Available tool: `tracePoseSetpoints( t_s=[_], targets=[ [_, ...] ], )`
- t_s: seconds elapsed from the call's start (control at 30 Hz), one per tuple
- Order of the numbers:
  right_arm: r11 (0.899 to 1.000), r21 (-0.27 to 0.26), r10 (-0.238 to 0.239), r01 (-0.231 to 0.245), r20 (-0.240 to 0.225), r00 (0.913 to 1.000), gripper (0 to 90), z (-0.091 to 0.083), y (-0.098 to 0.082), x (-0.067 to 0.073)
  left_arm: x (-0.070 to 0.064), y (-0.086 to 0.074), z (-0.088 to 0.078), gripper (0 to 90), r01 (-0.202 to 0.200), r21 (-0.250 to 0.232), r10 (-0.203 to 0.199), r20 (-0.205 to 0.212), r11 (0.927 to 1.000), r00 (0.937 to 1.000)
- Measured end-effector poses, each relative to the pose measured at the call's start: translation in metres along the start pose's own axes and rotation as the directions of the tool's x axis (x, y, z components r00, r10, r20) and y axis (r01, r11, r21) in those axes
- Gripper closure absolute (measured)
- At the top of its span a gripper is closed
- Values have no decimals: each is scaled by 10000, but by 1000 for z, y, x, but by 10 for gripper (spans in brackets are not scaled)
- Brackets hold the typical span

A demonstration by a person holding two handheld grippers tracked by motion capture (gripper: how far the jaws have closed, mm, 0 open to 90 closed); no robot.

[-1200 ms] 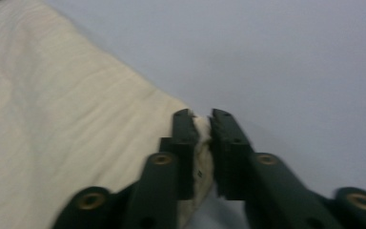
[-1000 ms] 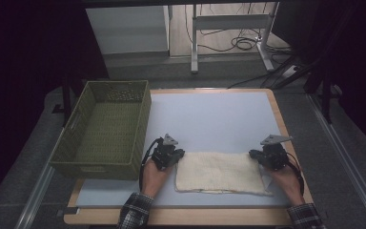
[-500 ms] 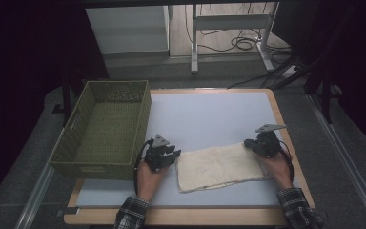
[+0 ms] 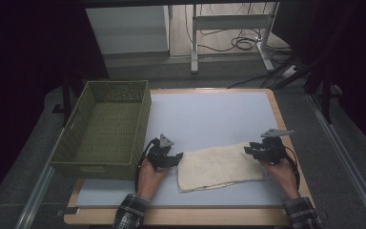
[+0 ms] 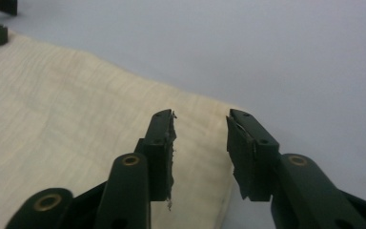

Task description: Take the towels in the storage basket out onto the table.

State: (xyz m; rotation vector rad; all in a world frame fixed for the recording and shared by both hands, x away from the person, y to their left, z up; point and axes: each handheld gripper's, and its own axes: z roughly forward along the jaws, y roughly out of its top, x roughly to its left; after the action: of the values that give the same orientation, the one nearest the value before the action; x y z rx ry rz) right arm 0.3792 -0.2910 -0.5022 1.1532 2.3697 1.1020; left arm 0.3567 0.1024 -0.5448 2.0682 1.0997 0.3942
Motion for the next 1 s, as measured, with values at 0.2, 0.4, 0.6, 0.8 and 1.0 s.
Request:
tracePoseSetpoints(
  t_s=[0.2,0.4,0.6,0.8,1.0],
  targets=[
    [9996,241,-147,146,45,9999,517,-4,-8,13,1,0,0,337,28,-22,-28,75,10000,10000],
    [9987,297,-411,416,-184,9990,467,-4,-12,33,0,-1,1,308,-60,-3,60,160,10000,9999],
    [9969,243,-734,751,-637,9953,467,-1,-10,60,0,-1,1,299,-131,35,130,149,9999,9998],
    [9933,109,-1125,1150,-1344,9845,483,5,-5,87,0,-1,1,299,-132,17,132,142,9999,9998],
    [9891,80,-1417,1468,-2121,9669,556,15,-2,112,0,-1,1,299,-130,20,130,141,9999,9998]
  ],
)
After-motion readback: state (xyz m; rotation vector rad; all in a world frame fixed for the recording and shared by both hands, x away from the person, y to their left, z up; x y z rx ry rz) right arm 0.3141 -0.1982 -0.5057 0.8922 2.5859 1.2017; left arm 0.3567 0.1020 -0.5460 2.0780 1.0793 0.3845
